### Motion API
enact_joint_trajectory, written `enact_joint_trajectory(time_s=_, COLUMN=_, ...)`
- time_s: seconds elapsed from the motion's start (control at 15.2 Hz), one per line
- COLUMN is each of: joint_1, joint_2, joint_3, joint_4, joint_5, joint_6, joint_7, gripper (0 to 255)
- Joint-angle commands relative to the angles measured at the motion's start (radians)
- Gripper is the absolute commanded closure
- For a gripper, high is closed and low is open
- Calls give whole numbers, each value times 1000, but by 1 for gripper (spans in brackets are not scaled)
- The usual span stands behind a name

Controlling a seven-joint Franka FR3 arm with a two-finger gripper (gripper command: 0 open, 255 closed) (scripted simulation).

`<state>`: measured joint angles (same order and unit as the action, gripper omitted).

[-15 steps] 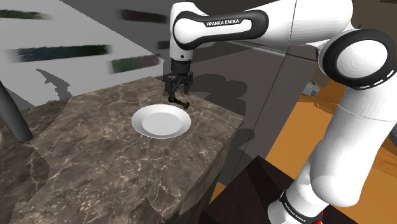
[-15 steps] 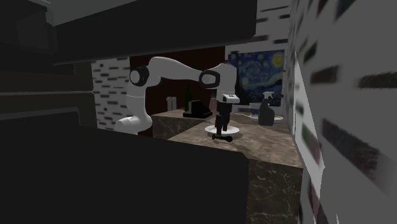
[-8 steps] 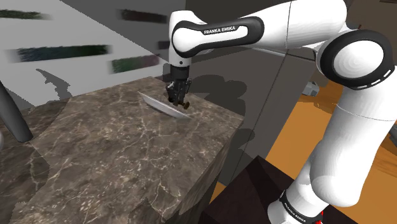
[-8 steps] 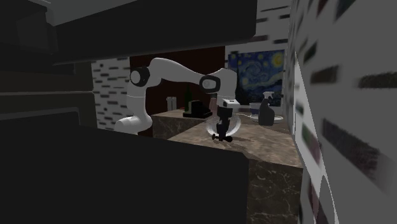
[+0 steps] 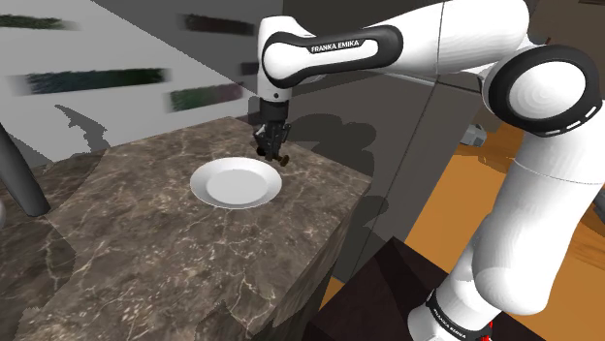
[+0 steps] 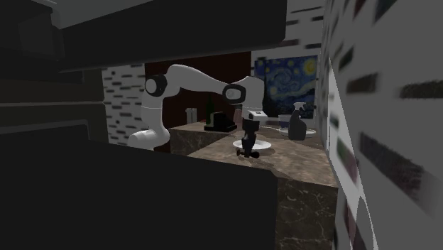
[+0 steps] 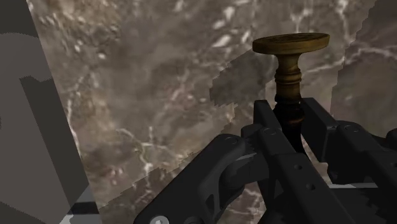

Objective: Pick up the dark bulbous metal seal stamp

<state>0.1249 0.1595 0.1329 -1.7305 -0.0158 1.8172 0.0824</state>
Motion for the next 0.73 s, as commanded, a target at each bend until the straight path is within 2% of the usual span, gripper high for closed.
enact_joint_trajectory(time_s=0.0, joint_1=0, joint_2=-4, joint_3=0, joint_4=5, joint_5=1, joint_6=-12, joint_7=-1, gripper=255)
enact_joint_trajectory(time_s=0.66, joint_1=1, joint_2=-9, joint_3=1, joint_4=133, joint_5=2, joint_6=-145, joint_7=-1, gripper=255)
